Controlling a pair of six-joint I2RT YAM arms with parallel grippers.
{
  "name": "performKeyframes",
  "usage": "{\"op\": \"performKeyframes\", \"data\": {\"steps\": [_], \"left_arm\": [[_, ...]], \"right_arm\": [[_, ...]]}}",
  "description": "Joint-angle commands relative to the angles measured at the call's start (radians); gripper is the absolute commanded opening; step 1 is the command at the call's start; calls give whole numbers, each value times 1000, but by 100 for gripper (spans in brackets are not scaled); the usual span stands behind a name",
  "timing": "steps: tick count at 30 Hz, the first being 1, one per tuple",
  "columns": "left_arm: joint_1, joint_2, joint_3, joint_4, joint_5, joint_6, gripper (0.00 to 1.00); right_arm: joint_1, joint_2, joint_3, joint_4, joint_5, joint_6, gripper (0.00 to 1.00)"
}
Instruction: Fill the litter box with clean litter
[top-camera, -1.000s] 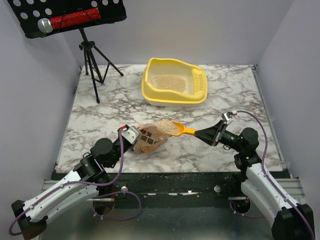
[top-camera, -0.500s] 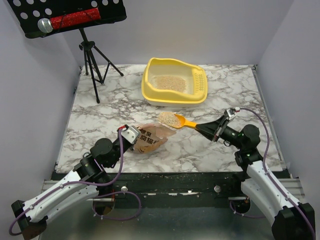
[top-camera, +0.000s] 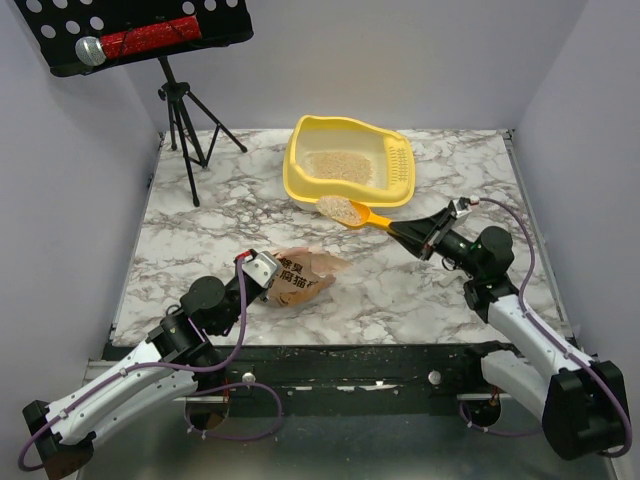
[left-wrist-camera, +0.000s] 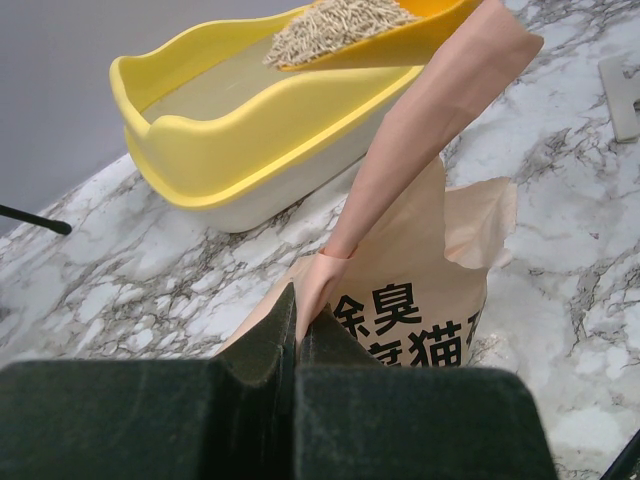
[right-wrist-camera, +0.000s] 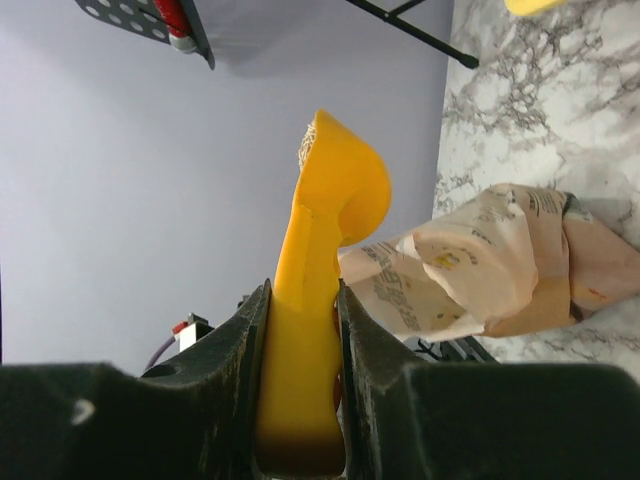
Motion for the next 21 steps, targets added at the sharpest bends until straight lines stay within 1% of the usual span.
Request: {"op": "performKeyframes", "data": {"steps": [1, 5, 13, 21], "left_arm": [[-6, -16, 6, 103, 7, -6, 0], [-6, -16, 6, 103, 12, -7, 0], [-6, -18, 5, 108, 24, -9, 0], [-6, -10, 3, 108, 16, -4, 0]], "right_arm": [[-7, 62, 82, 126, 62, 15, 1], [-7, 154, 123, 193, 93, 25, 1], [-7, 331, 257, 246, 136, -5, 1], [-8, 587, 415, 293, 163, -10, 1]]}}
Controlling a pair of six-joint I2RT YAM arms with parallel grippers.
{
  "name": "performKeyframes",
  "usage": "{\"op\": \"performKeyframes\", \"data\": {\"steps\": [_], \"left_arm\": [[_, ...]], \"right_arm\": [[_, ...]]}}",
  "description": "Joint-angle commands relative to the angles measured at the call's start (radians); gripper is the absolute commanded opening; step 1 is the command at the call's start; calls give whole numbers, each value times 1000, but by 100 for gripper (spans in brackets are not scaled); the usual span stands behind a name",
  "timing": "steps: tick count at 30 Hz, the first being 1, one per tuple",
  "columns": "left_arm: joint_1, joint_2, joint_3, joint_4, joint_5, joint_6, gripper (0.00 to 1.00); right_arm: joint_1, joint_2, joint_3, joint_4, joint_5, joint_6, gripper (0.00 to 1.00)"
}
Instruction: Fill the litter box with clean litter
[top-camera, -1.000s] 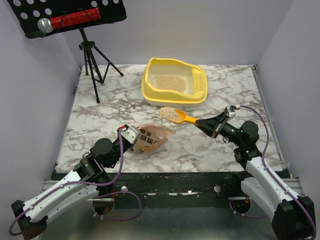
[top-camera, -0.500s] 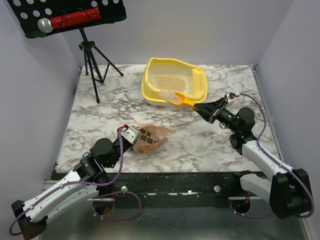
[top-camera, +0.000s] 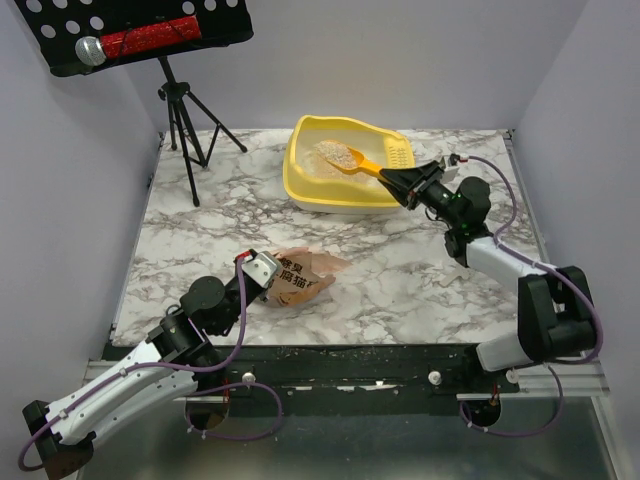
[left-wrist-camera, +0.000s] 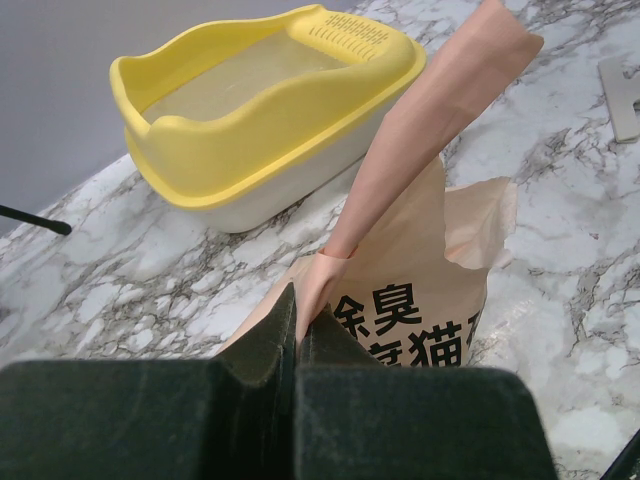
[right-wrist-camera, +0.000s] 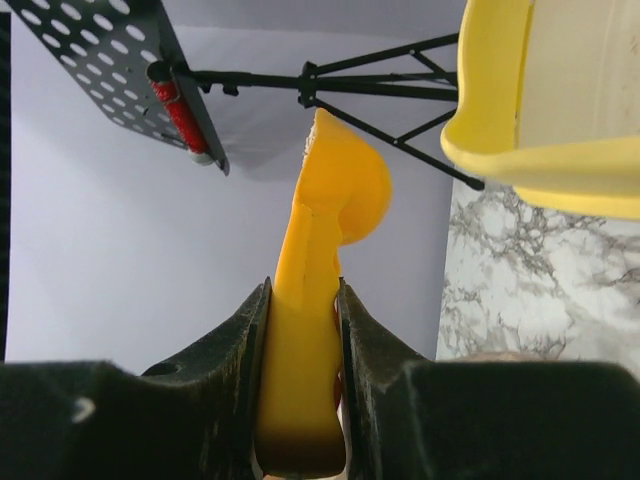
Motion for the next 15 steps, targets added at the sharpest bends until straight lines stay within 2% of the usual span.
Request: {"op": "performKeyframes", "data": {"steps": [1, 9, 12, 15], "left_arm": [[-6, -11, 2, 108, 16, -3, 0], [-6, 12, 3, 117, 24, -3, 0], [-6, 14, 2, 120, 29, -6, 0], [-6, 23, 8, 118, 24, -10, 0]], "right_arm": [[-10, 131, 99, 87, 48, -21, 1], [-27, 360, 265, 55, 68, -91, 1], [-30, 406, 334, -58, 57, -177, 1], [-30, 423, 410, -273, 65, -316, 1]]}}
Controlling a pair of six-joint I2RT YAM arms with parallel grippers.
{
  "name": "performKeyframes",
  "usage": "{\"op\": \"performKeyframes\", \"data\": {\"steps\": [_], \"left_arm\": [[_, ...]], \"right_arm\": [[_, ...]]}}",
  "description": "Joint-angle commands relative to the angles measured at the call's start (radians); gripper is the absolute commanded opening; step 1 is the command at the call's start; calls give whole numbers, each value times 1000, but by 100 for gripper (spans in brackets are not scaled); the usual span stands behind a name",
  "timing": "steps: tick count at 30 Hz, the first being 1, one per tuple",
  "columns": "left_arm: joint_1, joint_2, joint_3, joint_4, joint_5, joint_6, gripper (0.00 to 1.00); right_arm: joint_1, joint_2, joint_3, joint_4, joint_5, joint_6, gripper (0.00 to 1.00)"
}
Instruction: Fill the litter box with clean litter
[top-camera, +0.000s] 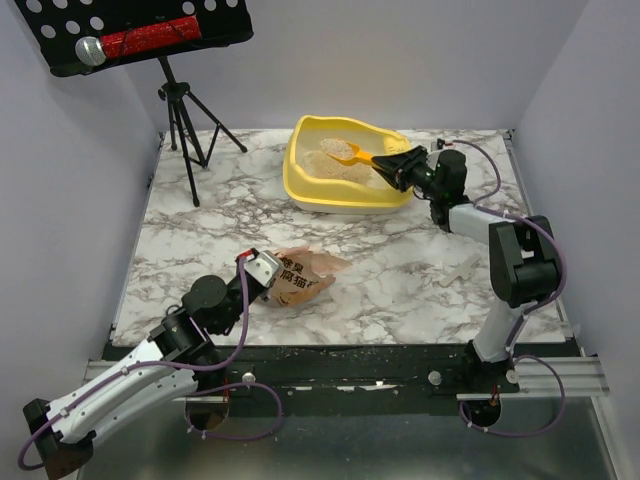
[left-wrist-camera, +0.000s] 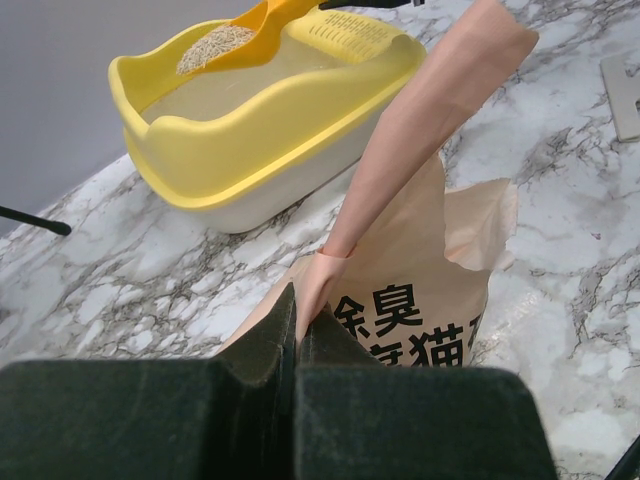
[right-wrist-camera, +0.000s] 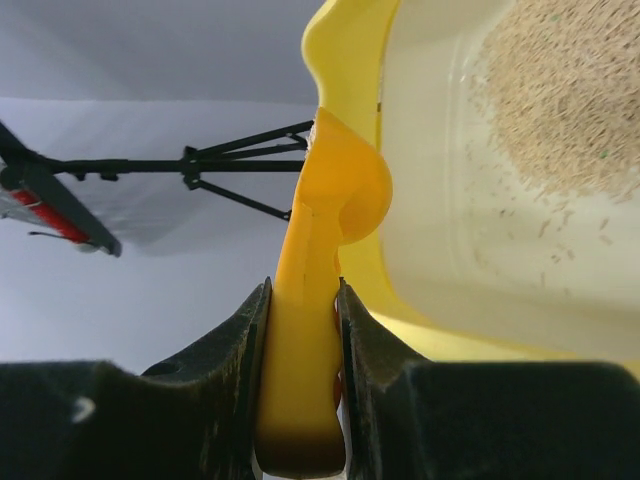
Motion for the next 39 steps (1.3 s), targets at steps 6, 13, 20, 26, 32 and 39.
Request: {"op": "performKeyframes", "data": {"steps": [6, 13, 20, 26, 32, 39], "left_arm": [[-6, 13, 17, 94, 15, -25, 0], [-6, 14, 34, 69, -25, -33, 0], [-8, 31, 52, 37, -66, -37, 0], [-8, 28, 57, 34, -77, -39, 0], [-6, 19, 57, 11, -90, -39, 0], [-6, 13, 60, 3, -86, -42, 0]], "right_arm": [[-5, 22, 264, -572, 122, -453, 0], [-4, 14, 449, -925, 240, -734, 1], [19, 7, 652, -1192, 381, -969, 1], [94, 11, 850, -1361, 471, -1098, 1], [196, 16, 993, -1508, 657, -1205, 0], [249, -77, 927, -1489, 706, -1222, 1]]}}
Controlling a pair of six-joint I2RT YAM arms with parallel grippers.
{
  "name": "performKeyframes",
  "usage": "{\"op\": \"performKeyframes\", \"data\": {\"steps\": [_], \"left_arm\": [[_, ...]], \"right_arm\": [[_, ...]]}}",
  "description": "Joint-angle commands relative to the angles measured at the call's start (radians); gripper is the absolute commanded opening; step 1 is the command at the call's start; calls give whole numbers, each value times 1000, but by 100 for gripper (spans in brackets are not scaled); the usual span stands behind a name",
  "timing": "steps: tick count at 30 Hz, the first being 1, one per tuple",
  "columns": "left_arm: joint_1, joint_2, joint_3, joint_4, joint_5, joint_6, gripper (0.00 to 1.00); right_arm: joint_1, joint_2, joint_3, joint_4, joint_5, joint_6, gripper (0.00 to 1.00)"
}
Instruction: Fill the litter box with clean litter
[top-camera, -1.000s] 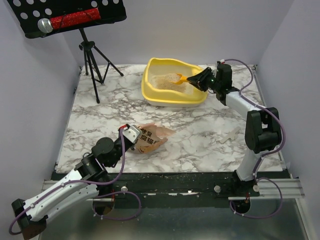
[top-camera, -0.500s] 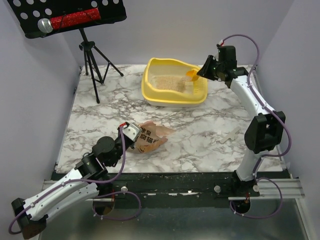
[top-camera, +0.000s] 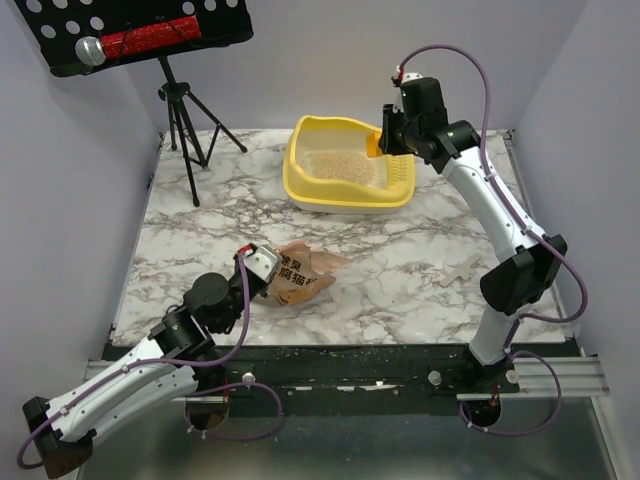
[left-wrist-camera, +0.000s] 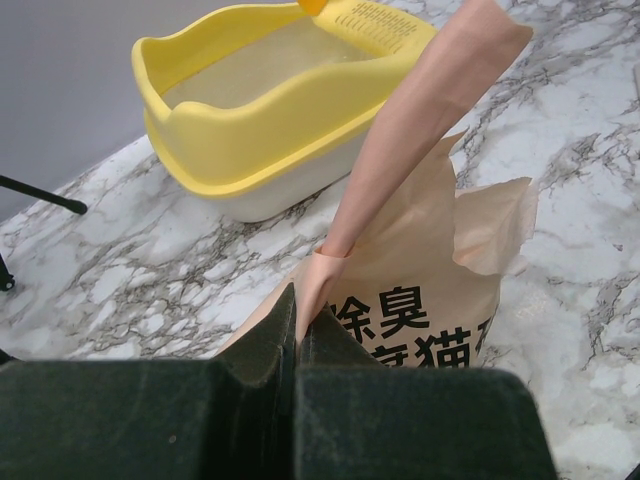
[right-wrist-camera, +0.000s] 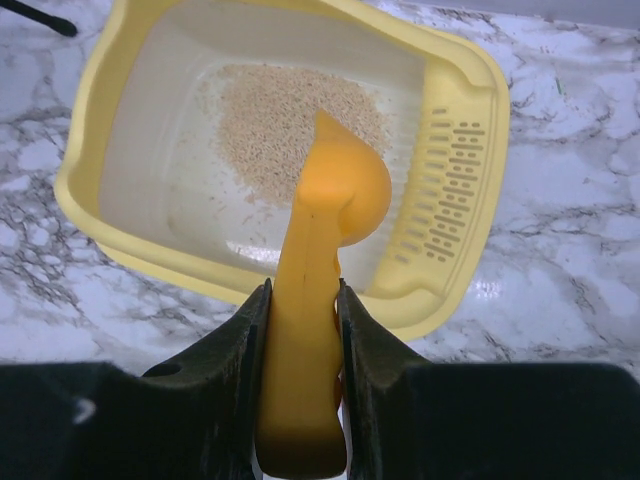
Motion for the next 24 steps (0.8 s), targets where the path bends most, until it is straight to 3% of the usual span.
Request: {"op": "performKeyframes", "data": {"steps": [1, 8, 16, 24], "left_arm": [[-6, -16, 39, 16, -20, -18, 0], [-6, -37, 37, 16, -23, -17, 0], [-6, -33, 40, 15, -20, -18, 0], [-6, -30, 40, 15, -19, -20, 0]], "right_arm": [[8, -119, -88, -1, 51, -27, 1], [8, -404, -334, 86, -217, 56, 1], [8, -611, -530, 40, -567, 86, 1], [14, -723, -636, 24, -716, 56, 1]]}}
